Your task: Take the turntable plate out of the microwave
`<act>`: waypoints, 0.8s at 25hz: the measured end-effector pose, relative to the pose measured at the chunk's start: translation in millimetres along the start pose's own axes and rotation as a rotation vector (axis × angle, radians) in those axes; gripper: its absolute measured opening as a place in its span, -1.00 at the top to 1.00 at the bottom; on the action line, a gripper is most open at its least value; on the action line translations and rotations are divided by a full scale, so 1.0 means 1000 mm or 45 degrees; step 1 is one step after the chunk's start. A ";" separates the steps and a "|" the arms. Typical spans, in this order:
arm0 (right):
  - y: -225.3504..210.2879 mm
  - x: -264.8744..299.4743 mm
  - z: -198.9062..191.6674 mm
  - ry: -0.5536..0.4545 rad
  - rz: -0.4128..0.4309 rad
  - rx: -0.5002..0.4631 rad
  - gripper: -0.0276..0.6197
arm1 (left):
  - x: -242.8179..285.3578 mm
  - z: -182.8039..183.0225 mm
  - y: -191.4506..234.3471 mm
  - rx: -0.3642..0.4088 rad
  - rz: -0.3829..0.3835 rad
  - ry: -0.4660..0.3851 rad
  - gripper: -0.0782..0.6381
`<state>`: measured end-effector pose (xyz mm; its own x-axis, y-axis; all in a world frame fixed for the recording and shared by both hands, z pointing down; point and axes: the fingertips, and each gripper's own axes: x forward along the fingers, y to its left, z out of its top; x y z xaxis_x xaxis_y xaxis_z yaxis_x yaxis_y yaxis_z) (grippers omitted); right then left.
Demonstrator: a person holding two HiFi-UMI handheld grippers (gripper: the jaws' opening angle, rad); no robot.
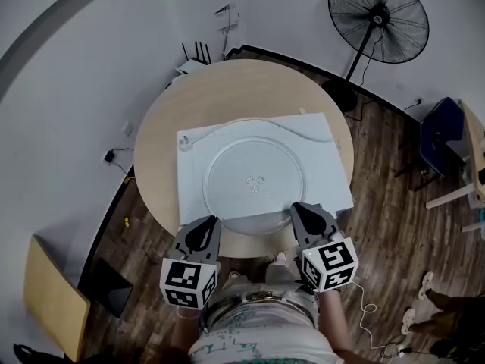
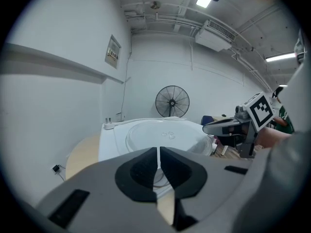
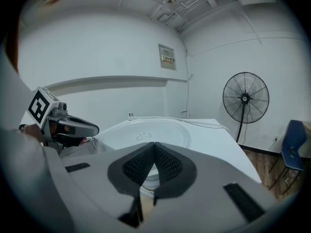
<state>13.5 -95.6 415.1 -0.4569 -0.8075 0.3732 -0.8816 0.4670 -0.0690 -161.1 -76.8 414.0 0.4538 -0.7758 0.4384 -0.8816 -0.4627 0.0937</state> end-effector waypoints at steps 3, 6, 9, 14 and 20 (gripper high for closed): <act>0.011 -0.007 -0.001 -0.033 0.059 -0.010 0.94 | -0.004 -0.005 -0.007 0.030 0.000 0.008 0.71; 0.023 -0.012 -0.010 -0.019 0.110 -0.018 0.94 | -0.008 -0.013 -0.016 0.060 -0.007 0.042 0.72; 0.034 -0.013 -0.021 0.026 0.133 -0.074 0.94 | -0.009 -0.019 -0.024 0.057 -0.023 0.054 0.72; 0.045 -0.019 -0.023 0.039 0.142 -0.134 0.94 | -0.008 -0.025 -0.042 0.087 -0.065 0.065 0.72; 0.055 -0.024 -0.038 0.106 0.190 -0.143 0.94 | 0.000 -0.034 -0.059 0.102 -0.138 0.110 0.72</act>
<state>-19.5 -36.9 438.0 -0.5660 -0.6958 0.4421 -0.7840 0.6202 -0.0276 -113.5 -35.1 438.5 0.5298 -0.6814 0.5050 -0.8132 -0.5771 0.0744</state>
